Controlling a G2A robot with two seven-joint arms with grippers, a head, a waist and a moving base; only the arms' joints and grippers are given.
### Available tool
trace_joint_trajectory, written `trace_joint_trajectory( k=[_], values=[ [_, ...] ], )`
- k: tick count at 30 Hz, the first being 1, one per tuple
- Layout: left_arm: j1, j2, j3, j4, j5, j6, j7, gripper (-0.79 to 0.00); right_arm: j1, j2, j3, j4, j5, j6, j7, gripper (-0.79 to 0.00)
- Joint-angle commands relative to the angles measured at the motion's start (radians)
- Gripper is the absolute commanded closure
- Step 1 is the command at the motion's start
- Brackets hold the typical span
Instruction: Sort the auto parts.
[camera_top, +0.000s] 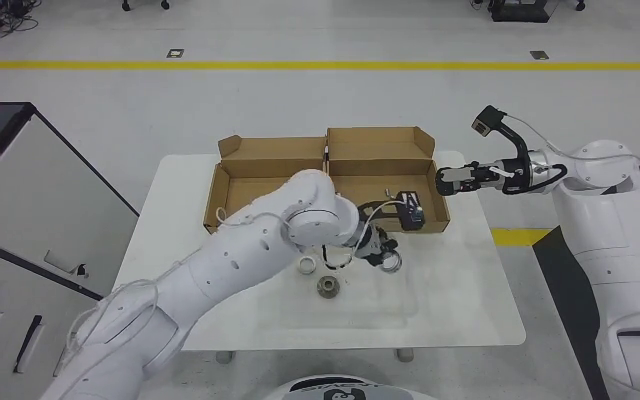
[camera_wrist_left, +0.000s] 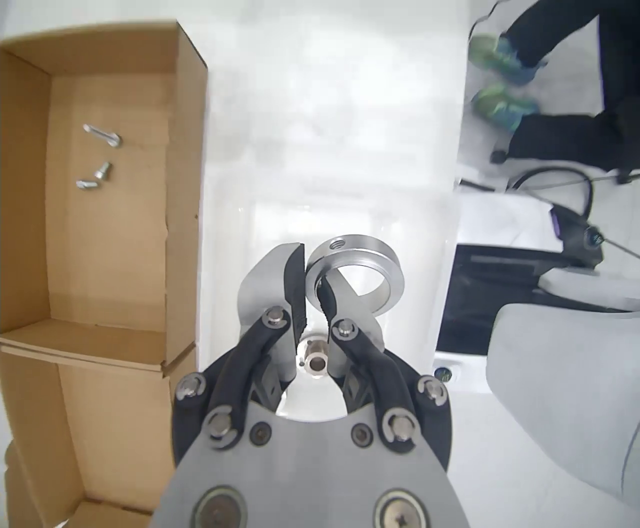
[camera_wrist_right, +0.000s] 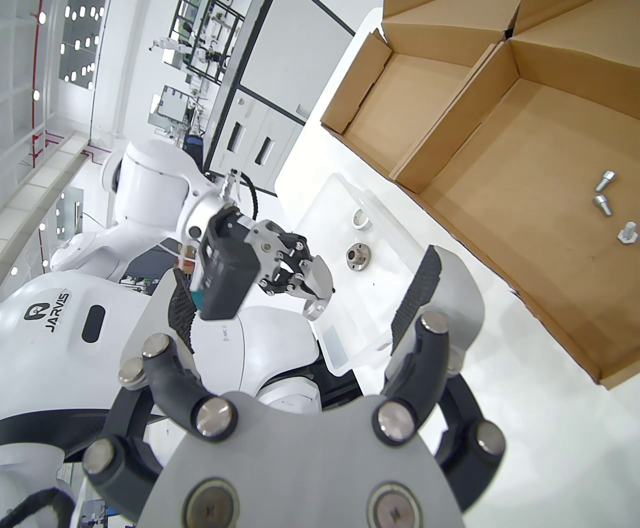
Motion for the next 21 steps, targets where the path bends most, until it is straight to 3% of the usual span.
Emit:
trace_joint_trajectory(
  k=[1, 8, 14, 21],
  values=[
    [0.041, 0.025, -0.072, -0.033, -0.011, -0.042, 0.031, 0.000, 0.000, 0.000, 0.000, 0.000, 0.000, 0.000, 0.000, -0.785],
    [0.165, 0.086, -0.263, -0.126, -0.081, -0.179, 0.119, 0.000, 0.000, 0.000, 0.000, 0.000, 0.000, 0.000, 0.000, -0.785],
    [0.234, 0.121, -0.398, -0.156, -0.205, -0.300, 0.198, 0.000, 0.000, 0.000, 0.000, 0.000, 0.000, 0.000, 0.000, -0.785],
    [0.267, 0.150, -0.487, -0.146, -0.401, -0.475, 0.309, 0.000, 0.000, 0.000, 0.000, 0.000, 0.000, 0.000, 0.000, -0.785]
  ],
)
